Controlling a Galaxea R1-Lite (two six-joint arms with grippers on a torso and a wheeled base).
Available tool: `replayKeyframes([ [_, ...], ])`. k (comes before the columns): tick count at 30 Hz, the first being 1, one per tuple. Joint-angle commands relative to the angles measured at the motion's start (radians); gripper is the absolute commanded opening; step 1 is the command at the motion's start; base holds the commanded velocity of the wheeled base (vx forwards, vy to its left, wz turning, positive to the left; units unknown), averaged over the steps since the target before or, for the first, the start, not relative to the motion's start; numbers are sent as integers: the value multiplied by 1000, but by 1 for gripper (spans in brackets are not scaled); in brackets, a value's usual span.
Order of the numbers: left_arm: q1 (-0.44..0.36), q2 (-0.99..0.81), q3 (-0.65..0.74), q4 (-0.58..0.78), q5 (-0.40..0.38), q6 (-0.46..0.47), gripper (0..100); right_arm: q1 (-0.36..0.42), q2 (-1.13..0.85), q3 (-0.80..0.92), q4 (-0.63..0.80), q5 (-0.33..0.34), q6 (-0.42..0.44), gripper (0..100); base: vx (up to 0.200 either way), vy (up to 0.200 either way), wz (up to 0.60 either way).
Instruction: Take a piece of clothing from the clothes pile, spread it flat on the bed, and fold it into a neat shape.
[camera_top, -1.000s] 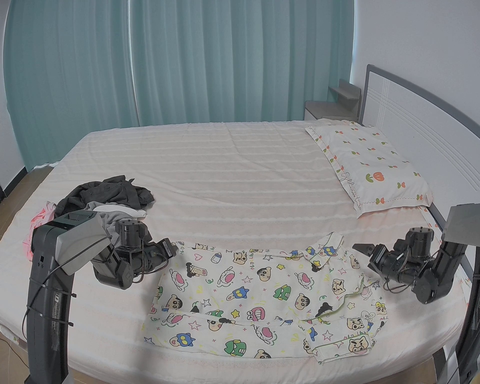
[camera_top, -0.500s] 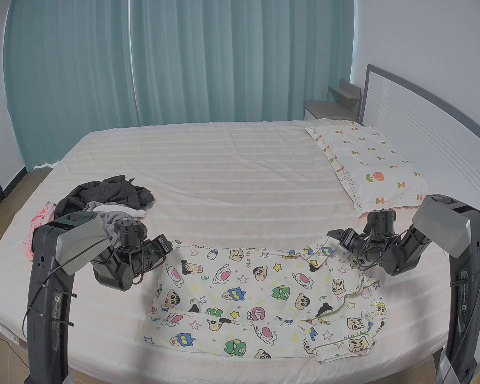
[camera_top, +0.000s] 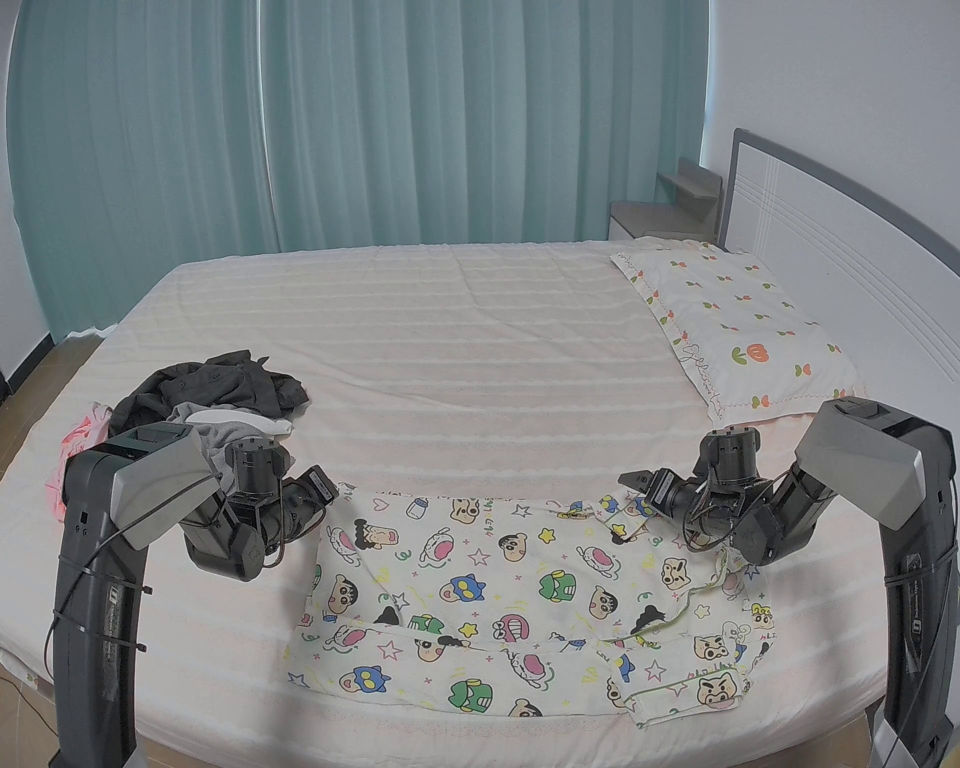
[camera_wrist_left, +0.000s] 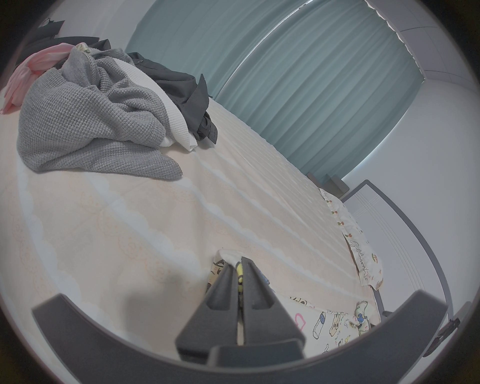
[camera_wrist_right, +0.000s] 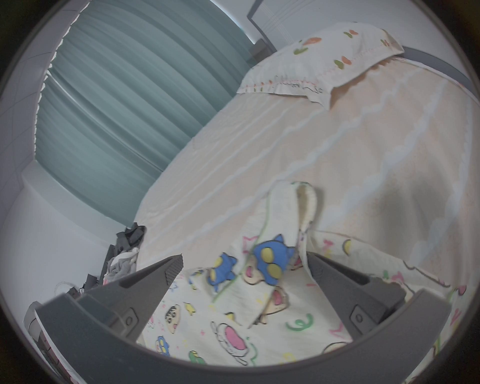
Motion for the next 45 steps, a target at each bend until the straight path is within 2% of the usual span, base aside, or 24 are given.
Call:
replayKeyframes([
  [1, 0, 3, 0, 0, -1, 1, 0, 14, -46, 33, -20, -14, -1, 100, 0, 0, 0],
  [9, 0, 3, -1, -2, 1, 1, 0, 17, -38, 24, -41, -129, -3, 100, 0, 0, 0],
  [18, 0, 5, -1, -2, 1, 3, 0, 44, -47, 76, -41, -121, 4, 100, 0, 0, 0],
  [23, 0, 5, -1, -2, 1, 3, 0, 100, -17, 86, -34, -88, 17, 100, 0, 0, 0],
  [29, 0, 5, -1, -2, 1, 3, 0, 98, 26, 74, -25, -88, 19, 100, 0, 0, 0],
  [35, 0, 5, -1, -2, 1, 3, 0, 81, 33, 47, 40, -52, 22, 100, 0, 0, 0],
  [41, 0, 5, -1, -2, 1, 3, 0, 89, 39, 8, 40, -32, 25, 100, 0, 0, 0],
  [45, 0, 5, 0, -2, 1, 4, 0, 97, 59, -73, 37, -35, 85, 100, 0, 0, 0],
])
